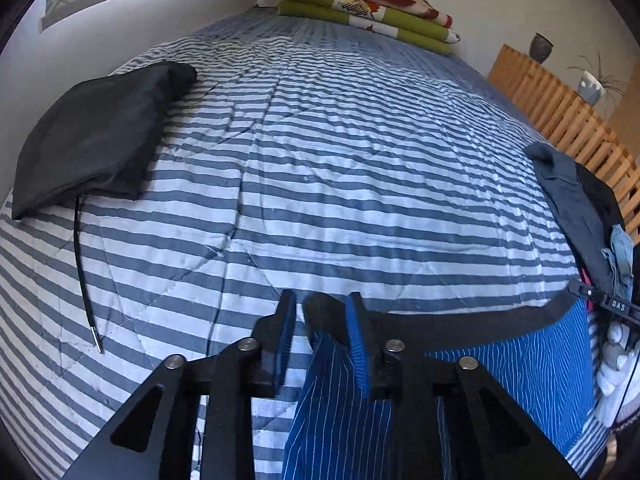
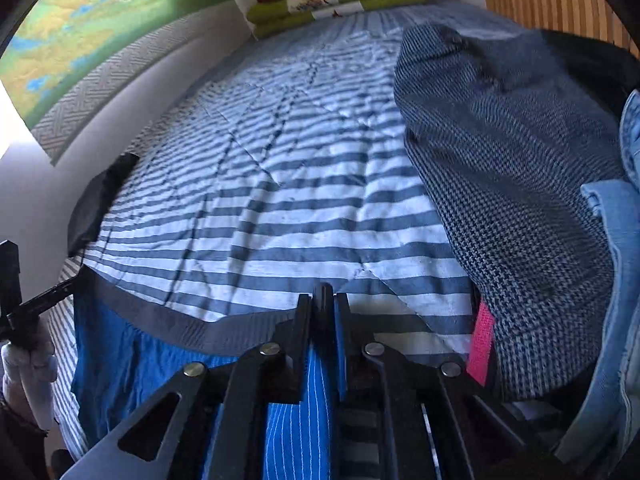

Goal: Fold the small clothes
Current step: 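Lay the shorts flat on the bed and open both grippers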

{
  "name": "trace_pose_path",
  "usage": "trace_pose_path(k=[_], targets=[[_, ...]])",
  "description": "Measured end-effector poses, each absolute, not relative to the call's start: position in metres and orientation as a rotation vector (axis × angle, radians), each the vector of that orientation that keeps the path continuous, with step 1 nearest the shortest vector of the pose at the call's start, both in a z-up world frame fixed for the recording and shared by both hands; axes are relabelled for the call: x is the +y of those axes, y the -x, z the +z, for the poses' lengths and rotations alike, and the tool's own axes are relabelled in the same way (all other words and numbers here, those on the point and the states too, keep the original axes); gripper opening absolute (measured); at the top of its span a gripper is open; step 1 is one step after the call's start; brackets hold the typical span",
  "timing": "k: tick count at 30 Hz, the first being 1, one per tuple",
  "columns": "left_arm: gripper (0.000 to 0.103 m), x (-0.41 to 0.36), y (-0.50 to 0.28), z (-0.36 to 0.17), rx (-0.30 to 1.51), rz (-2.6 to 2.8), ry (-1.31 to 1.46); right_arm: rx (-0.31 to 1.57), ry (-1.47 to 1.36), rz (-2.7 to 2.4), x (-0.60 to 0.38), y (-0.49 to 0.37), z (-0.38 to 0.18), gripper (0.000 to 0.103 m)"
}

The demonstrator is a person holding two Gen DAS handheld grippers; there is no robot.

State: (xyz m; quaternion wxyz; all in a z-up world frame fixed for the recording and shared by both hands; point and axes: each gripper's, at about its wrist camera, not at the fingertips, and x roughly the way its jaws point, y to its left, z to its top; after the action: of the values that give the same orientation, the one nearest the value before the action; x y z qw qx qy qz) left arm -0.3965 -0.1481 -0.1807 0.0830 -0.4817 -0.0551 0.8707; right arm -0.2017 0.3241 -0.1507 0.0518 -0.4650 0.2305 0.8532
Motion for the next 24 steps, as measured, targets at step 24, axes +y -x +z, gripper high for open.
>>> trace_pose_path(k=[24], targets=[[0.053,0.177,0.163,-0.169,0.213,1.989,1.227,0.845,1.194,2.539,0.370,-0.022,-0.065,0.029]])
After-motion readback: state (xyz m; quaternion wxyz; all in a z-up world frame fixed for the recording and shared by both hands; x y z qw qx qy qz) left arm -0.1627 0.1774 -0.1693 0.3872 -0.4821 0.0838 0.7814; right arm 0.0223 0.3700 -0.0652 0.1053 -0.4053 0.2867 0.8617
